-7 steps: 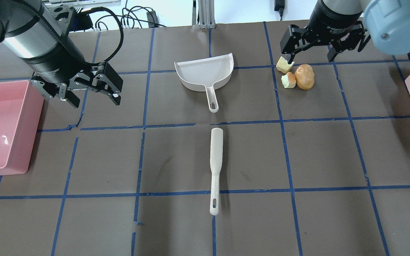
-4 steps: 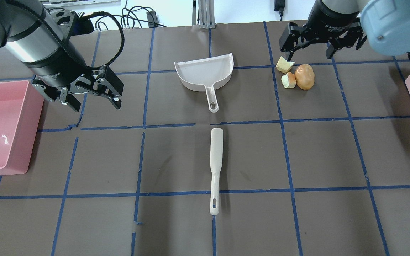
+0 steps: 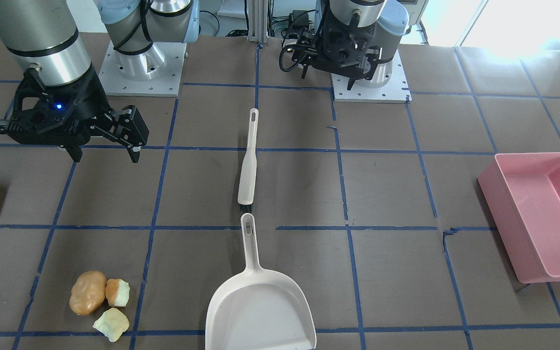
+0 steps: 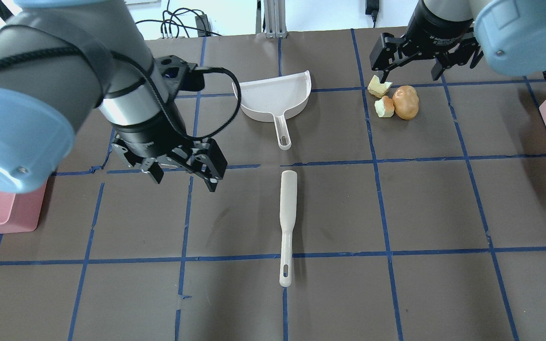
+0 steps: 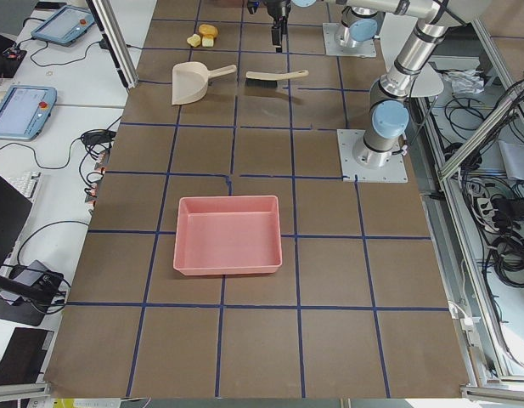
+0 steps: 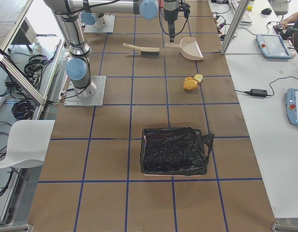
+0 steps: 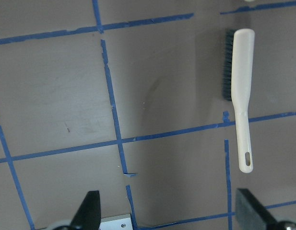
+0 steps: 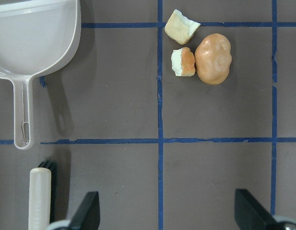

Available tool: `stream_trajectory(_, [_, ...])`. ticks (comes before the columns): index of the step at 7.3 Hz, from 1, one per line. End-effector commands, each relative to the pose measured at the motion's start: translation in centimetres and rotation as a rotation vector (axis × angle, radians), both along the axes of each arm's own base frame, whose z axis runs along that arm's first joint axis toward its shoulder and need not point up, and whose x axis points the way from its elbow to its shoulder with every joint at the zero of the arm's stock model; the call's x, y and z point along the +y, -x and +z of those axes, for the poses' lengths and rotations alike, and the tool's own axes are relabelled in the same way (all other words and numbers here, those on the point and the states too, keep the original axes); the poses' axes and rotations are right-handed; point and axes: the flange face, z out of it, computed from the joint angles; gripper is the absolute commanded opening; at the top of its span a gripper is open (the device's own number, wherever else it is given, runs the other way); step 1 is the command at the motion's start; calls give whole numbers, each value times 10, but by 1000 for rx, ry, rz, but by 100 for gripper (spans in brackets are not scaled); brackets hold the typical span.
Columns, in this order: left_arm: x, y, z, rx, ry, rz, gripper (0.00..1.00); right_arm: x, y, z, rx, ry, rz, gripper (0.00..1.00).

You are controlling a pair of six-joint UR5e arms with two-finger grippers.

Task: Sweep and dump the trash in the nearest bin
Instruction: 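Lower the left gripper onto the white brush handle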

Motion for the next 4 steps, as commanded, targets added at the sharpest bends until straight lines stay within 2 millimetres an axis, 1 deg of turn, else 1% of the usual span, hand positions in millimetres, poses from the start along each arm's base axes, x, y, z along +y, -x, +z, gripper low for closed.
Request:
stream_trajectory(1, [29, 55, -43, -24, -4, -10, 100, 0, 0, -3, 0, -8, 0, 100])
stream_trajectory(2, [32, 70, -74, -38, -15, 5, 100, 2, 1, -2, 3, -11, 0, 100])
stream_trajectory(3, [31, 87, -106, -29, 6, 24, 100, 4, 4, 1, 3, -10, -6, 100])
stream_trajectory(4, [41, 108, -126, -33, 7, 16, 100, 1, 5, 2, 1, -2, -8, 100])
